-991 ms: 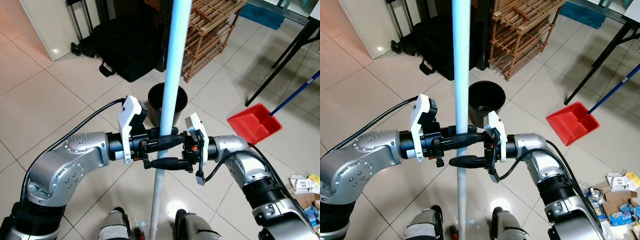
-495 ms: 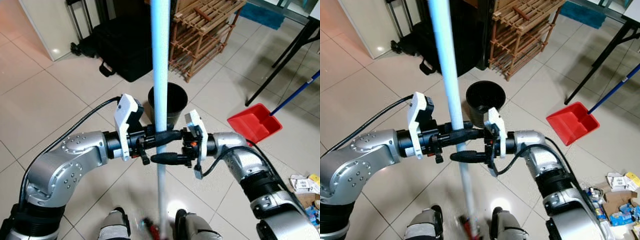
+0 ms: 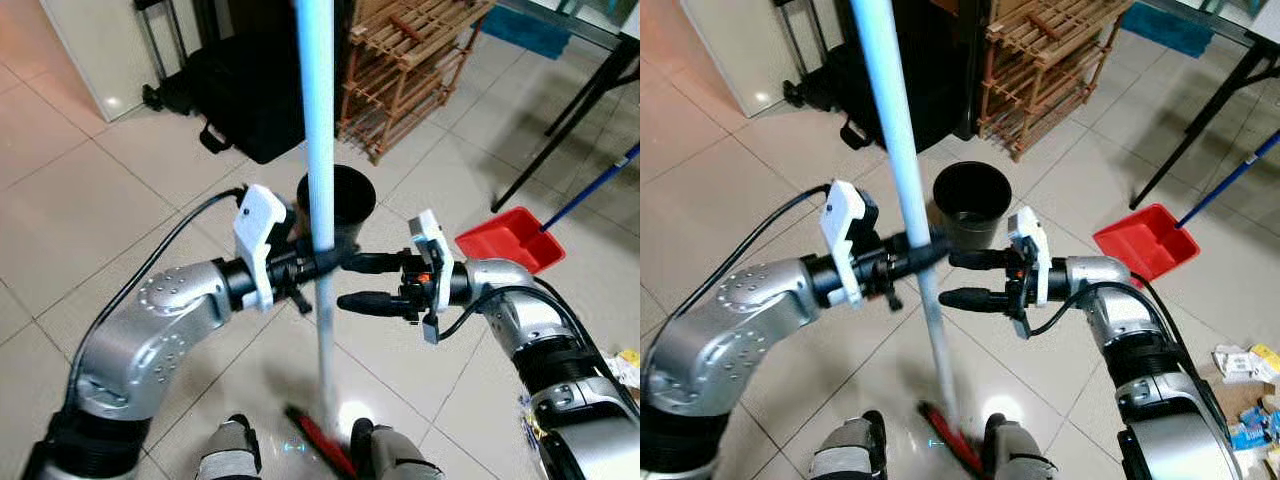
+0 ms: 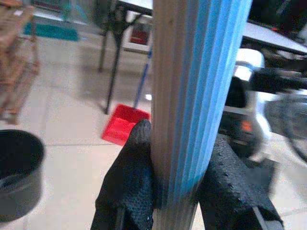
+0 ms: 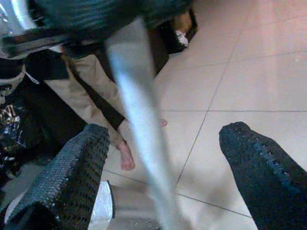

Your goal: Sweep floor

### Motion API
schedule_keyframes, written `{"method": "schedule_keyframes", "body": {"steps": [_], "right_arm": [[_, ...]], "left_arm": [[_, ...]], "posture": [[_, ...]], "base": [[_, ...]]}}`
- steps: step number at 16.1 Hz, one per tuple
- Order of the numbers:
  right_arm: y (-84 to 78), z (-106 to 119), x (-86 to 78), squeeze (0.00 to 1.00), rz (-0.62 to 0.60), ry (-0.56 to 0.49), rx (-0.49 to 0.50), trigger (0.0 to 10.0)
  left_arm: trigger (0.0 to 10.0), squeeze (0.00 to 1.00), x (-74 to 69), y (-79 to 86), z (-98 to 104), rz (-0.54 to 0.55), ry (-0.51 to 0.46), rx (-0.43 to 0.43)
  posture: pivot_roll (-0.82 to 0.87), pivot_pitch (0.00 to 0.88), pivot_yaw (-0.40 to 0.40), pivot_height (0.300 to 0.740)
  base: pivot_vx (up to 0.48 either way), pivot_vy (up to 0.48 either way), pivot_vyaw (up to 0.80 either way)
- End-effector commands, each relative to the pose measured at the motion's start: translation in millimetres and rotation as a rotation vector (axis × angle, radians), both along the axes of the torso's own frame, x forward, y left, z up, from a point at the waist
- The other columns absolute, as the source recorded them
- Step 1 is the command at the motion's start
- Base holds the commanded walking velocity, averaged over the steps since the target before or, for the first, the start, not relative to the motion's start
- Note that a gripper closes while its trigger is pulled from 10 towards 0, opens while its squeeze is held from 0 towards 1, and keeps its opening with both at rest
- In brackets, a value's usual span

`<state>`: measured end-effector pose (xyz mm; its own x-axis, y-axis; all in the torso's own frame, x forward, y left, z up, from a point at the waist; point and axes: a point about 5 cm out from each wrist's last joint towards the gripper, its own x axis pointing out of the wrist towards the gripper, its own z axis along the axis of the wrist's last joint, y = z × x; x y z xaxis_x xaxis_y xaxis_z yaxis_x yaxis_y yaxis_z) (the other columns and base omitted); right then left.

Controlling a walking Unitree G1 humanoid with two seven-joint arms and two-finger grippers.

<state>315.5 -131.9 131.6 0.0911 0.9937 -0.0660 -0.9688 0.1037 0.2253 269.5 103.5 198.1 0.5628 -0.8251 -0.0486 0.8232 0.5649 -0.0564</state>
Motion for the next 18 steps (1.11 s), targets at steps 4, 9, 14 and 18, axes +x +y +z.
{"method": "schedule_keyframes", "body": {"steps": [4,9,14,18], "right_arm": [[-7.0,-7.5,2.0,0.0,-0.056,0.019,-0.013,10.0],[-16.7,-14.5,21.0,0.0,-0.319,-0.035,-0.104,10.0],[-30.9,-20.7,43.0,0.0,-0.703,-0.108,-0.239,10.0],[-47.6,-26.3,49.6,0.0,-0.992,-0.111,-0.281,10.0]], "left_arm": [[10.0,0.0,0.6,5.8,2.7,0.012,-0.032,0.017],[10.0,0.0,5.4,15.2,2.4,0.067,-0.078,0.087],[10.0,0.0,20.4,33.5,5.3,0.296,-0.213,0.218],[10.0,0.0,37.2,52.7,3.4,0.544,-0.282,0.234]], "posture": [[0.07,0.246,-0.034,0.74],[0.07,0.242,-0.034,0.74],[0.08,0.241,-0.031,0.74],[0.08,0.234,-0.029,0.74]], "base": [[0.0,0.0,0.0],[0.0,0.0,0.0],[0.0,0.0,0.0],[0.0,0.0,0.0]]}}
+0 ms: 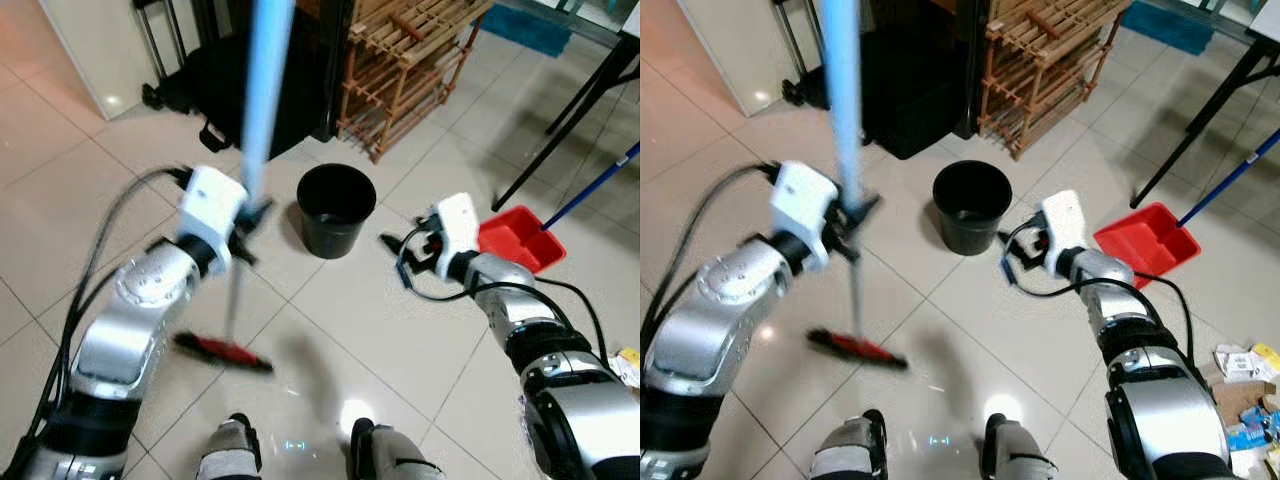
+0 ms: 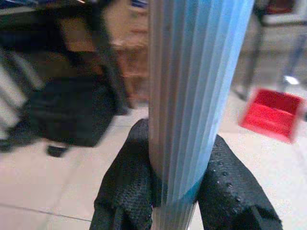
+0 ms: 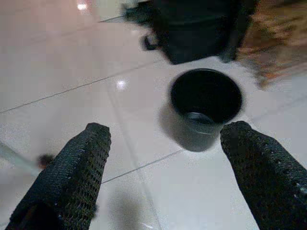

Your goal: Sweep floor

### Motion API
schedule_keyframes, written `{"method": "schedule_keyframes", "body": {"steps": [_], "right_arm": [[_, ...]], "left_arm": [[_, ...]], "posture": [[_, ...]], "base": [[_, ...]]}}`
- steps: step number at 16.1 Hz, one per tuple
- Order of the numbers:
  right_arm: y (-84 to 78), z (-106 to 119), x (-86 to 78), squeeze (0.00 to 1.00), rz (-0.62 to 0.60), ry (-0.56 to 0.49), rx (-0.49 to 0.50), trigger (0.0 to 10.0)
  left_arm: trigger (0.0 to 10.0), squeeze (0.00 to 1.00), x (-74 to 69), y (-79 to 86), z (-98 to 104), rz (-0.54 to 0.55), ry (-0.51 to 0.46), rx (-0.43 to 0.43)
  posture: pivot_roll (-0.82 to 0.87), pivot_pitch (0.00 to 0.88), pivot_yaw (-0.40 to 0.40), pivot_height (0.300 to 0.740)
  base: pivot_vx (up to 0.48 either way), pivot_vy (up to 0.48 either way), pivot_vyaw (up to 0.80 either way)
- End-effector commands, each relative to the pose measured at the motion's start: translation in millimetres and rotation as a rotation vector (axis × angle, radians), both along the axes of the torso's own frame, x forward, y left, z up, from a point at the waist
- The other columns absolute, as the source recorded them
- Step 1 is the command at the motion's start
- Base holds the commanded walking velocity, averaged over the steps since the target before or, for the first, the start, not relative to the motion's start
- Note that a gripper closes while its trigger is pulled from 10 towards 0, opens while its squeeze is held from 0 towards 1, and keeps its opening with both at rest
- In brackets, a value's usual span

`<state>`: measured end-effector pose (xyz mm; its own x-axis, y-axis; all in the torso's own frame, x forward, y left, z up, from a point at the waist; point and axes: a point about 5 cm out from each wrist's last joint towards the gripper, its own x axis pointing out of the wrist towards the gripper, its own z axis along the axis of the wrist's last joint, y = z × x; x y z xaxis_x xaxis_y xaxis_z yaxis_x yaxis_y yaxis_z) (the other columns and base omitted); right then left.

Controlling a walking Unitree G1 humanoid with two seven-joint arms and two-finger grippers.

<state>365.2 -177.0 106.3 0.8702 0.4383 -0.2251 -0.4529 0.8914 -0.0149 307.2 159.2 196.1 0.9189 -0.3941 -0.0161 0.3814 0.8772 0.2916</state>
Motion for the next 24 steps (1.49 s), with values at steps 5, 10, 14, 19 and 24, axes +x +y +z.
{"method": "schedule_keyframes", "body": {"steps": [5,10,14,19,24], "right_arm": [[7.2,-6.7,-0.2,0.0,-0.114,-0.011,0.11,10.0],[43.4,-19.0,-8.2,0.0,0.005,0.028,0.203,10.0],[57.0,-18.2,-8.4,0.0,0.038,0.03,0.231,10.0],[56.8,-16.3,-6.4,0.0,0.022,0.028,0.233,10.0],[44.2,-12.1,-0.2,0.0,-0.133,-0.023,0.151,10.0]], "left_arm": [[10.0,0.0,-8.7,-29.9,-6.2,-0.169,0.036,-0.262],[10.0,0.0,-38.2,-46.3,-31.6,-0.514,0.23,-0.399],[10.0,0.0,-13.9,-31.7,-29.1,-0.289,0.133,-0.316],[10.0,0.0,-1.0,-28.7,-23.2,-0.132,0.044,-0.226],[10.0,0.0,17.1,16.0,-43.3,0.37,-0.044,-0.173]], "posture": [[0.07,0.208,-0.018,0.74],[0.07,0.178,-0.013,0.74],[0.07,0.156,-0.015,0.74],[0.07,0.158,-0.02,0.74],[0.07,0.14,-0.012,0.74]], "base": [[0.0,0.0,0.0],[0.0,0.0,0.0],[0.0,0.0,0.0],[0.0,0.0,0.0],[0.0,0.0,0.0]]}}
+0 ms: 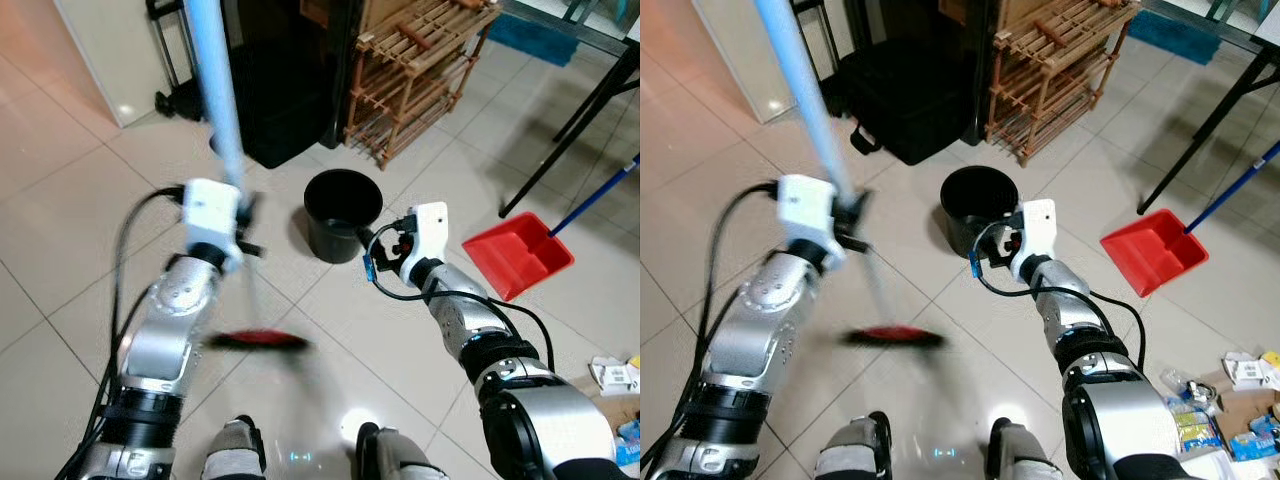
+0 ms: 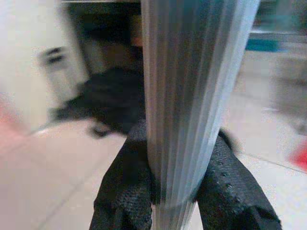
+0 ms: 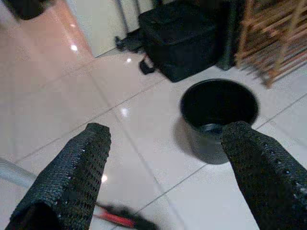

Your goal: Sweep floor

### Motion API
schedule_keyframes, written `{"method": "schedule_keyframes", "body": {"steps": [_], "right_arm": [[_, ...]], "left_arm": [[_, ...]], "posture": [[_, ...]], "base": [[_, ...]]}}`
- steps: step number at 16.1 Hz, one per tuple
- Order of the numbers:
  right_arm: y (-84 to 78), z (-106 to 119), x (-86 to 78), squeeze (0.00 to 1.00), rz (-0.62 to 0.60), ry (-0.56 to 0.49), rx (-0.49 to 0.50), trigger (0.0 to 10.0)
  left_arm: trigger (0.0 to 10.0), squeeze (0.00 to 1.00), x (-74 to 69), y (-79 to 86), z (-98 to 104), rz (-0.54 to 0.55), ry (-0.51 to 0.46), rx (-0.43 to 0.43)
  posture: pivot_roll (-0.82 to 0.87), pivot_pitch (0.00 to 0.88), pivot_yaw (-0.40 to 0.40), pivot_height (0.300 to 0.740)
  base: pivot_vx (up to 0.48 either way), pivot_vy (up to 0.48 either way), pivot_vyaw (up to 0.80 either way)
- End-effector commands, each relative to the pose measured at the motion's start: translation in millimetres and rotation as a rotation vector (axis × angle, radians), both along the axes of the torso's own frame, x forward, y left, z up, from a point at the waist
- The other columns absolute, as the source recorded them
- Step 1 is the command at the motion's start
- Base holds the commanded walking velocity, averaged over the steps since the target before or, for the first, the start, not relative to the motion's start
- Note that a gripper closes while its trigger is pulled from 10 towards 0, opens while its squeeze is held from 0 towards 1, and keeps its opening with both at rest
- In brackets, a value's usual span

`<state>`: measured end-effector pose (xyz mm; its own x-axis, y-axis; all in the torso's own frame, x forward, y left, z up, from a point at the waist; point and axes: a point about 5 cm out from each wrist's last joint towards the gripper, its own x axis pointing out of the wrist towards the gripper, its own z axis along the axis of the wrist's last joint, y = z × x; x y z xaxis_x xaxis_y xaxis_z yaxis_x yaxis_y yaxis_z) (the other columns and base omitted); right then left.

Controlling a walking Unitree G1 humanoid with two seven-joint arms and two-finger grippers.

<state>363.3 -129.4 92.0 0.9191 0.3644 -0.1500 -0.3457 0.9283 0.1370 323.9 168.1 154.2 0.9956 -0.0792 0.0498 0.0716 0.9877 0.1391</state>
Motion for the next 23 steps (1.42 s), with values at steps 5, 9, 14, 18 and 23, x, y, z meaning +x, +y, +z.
{"method": "schedule_keyframes", "body": {"steps": [5,9,14,18,23], "right_arm": [[-8.0,1.2,1.8,0.0,-0.066,-0.013,-0.02,10.0],[-3.9,-1.7,0.2,0.0,-0.061,-0.009,-0.031,10.0],[-5.7,0.3,1.7,0.0,-0.065,-0.011,-0.028,10.0],[-4.5,-0.7,0.8,0.0,-0.05,-0.009,-0.023,10.0],[-8.0,-0.9,0.6,0.0,-0.047,-0.007,-0.024,10.0]], "left_arm": [[10.0,0.0,-4.5,32.2,-33.9,0.266,0.034,0.044],[10.0,0.0,-6.7,53.8,-25.2,0.492,-0.075,0.018],[10.0,0.0,-14.5,77.1,-26.6,0.677,-0.087,0.002],[10.0,0.0,-20.9,90.6,-26.3,0.827,-0.102,-0.05],[10.0,0.0,-24.8,93.7,-28.9,0.899,-0.099,-0.081]], "posture": [[0.06,0.111,-0.009,0.74],[0.07,0.093,-0.014,0.74],[0.06,0.089,-0.015,0.74],[0.07,0.106,-0.021,0.74],[0.07,0.131,-0.028,0.74]], "base": [[0.0,0.0,0.0],[0.0,0.0,0.0],[0.0,0.0,0.0],[0.0,0.0,0.0],[0.0,0.0,0.0]]}}
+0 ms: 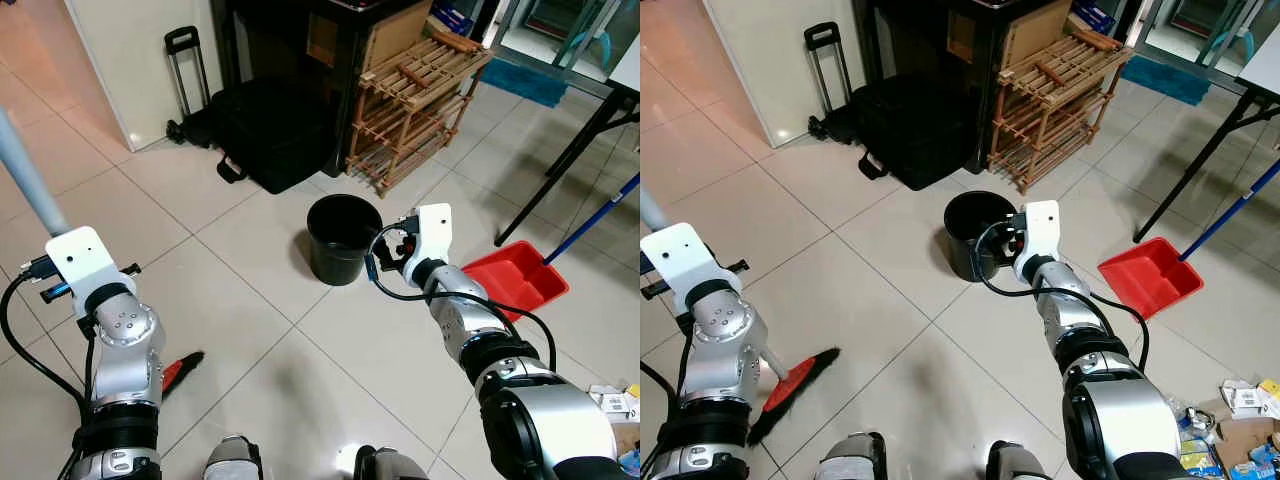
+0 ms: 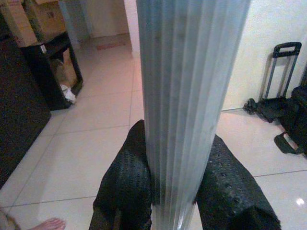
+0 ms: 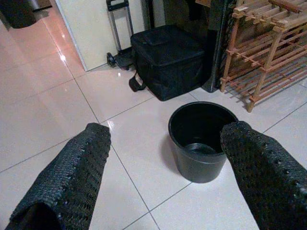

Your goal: Sweep floor

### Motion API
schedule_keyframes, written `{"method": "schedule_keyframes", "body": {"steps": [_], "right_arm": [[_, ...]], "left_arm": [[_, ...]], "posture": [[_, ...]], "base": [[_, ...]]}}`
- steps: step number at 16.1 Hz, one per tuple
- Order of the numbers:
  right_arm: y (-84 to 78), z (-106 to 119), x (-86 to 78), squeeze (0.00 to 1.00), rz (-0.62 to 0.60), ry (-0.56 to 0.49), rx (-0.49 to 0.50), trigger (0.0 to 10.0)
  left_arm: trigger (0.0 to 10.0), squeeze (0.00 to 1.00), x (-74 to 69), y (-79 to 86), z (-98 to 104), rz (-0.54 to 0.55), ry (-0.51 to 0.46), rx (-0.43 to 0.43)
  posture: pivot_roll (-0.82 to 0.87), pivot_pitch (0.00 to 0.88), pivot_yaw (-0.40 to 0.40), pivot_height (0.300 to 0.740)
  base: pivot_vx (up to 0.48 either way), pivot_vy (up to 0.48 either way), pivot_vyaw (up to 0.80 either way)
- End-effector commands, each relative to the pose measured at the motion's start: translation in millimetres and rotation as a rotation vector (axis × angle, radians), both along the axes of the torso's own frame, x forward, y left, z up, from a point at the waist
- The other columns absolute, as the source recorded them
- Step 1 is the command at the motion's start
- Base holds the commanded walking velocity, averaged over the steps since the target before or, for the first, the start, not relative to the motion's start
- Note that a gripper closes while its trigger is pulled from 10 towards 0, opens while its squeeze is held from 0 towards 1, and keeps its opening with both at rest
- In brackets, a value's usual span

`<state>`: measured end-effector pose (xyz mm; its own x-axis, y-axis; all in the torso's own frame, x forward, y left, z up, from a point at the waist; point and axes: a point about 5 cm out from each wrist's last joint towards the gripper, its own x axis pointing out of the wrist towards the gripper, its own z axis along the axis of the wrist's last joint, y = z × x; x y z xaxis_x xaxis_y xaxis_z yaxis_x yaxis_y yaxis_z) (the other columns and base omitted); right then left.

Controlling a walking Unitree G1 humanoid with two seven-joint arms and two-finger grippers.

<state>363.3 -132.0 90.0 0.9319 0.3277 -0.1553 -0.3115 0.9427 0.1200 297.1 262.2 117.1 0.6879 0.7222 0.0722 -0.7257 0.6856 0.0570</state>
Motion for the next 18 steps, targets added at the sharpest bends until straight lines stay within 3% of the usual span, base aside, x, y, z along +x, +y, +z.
{"method": "schedule_keyframes", "body": {"steps": [1,5,6,10,15,18], "right_arm": [[-5.0,0.8,0.5,0.0,-0.008,-0.005,-0.005,10.0],[-2.4,0.0,-0.2,0.0,0.005,-0.002,0.002,10.0],[-2.1,0.1,-0.2,0.0,0.011,-0.001,0.002,10.0],[0.8,0.6,-0.1,0.0,0.028,-0.001,0.009,10.0],[3.9,1.1,-0.4,0.0,0.048,-0.003,0.02,10.0],[7.3,6.1,1.6,0.0,0.082,-0.006,0.081,10.0]], "left_arm": [[10.0,0.0,3.5,-2.1,8.3,-0.004,-0.053,0.005],[10.0,0.0,22.2,-27.7,20.1,-0.335,-0.129,-0.027],[10.0,0.0,29.2,-49.0,24.3,-0.573,-0.132,-0.038],[10.0,0.0,29.4,-74.9,20.1,-0.852,-0.082,-0.061],[10.0,0.0,27.5,-88.9,23.1,-1.0,-0.077,-0.053],[10.0,0.0,23.3,-94.0,19.8,-1.082,-0.055,-0.067]], "posture": [[0.07,0.131,-0.028,0.74],[0.06,0.141,-0.028,0.74],[0.07,0.144,-0.029,0.74],[0.07,0.145,-0.026,0.74],[0.07,0.145,-0.028,0.74],[0.07,0.145,-0.028,0.74]], "base": [[0.0,0.0,0.0],[0.0,0.0,0.0],[0.0,0.0,0.0],[0.0,0.0,0.0],[0.0,0.0,0.0],[0.0,0.0,0.0]]}}
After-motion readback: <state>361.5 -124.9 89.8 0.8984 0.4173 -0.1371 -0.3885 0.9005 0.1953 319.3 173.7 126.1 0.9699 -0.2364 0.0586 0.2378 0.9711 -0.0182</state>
